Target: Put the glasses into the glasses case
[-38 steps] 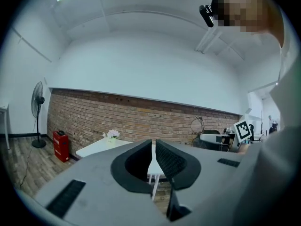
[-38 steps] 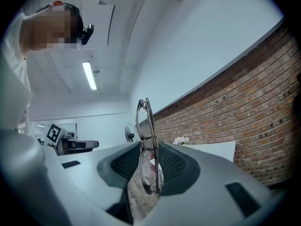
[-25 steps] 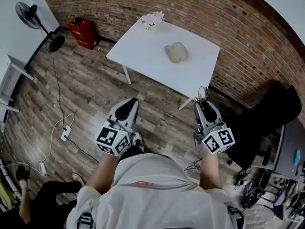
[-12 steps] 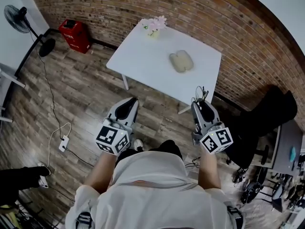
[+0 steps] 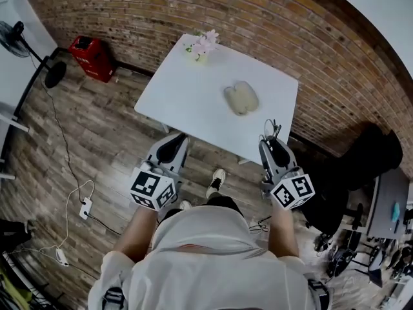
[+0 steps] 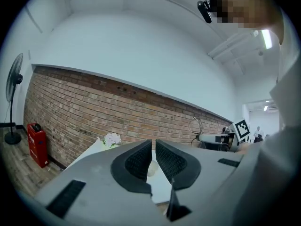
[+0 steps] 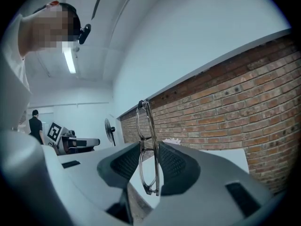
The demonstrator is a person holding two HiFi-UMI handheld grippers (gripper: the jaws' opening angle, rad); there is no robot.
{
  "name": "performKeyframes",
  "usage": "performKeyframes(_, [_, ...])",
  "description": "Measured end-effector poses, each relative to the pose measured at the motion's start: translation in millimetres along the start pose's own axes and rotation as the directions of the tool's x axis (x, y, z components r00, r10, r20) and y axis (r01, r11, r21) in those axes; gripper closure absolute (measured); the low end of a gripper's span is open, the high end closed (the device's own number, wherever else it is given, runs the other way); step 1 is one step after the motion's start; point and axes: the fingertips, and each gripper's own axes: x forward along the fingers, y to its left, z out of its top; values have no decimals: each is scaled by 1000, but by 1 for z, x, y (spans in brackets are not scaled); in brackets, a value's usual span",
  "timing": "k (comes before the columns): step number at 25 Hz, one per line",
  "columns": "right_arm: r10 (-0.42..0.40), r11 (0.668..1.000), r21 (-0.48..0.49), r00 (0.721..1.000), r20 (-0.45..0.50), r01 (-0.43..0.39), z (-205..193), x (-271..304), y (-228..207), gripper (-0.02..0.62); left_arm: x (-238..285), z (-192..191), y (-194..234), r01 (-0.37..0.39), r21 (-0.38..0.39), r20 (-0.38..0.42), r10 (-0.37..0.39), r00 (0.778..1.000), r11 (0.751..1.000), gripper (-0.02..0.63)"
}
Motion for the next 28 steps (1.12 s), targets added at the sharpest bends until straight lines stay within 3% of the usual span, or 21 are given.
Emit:
performKeyframes(8, [38,999,9,998,47,-38,35,71,-81,423,98,29,26,-19,42,-2,19,1000,999,571])
performKeyframes(17, [19,997,70,999,28,-21,38,115,-173,423,194,33,37,-22,49,-46,25,999,999,572])
performKeyframes(22, [-60,993,103,998,-10,61,30,124,-211,423,235,28,43,31,28,-85,-29,996,999,572])
performKeyframes(28, [-192,971,131,980,-58,198,15,131,-212,423,265,27,66,163,15,-118,-160,980,987,572])
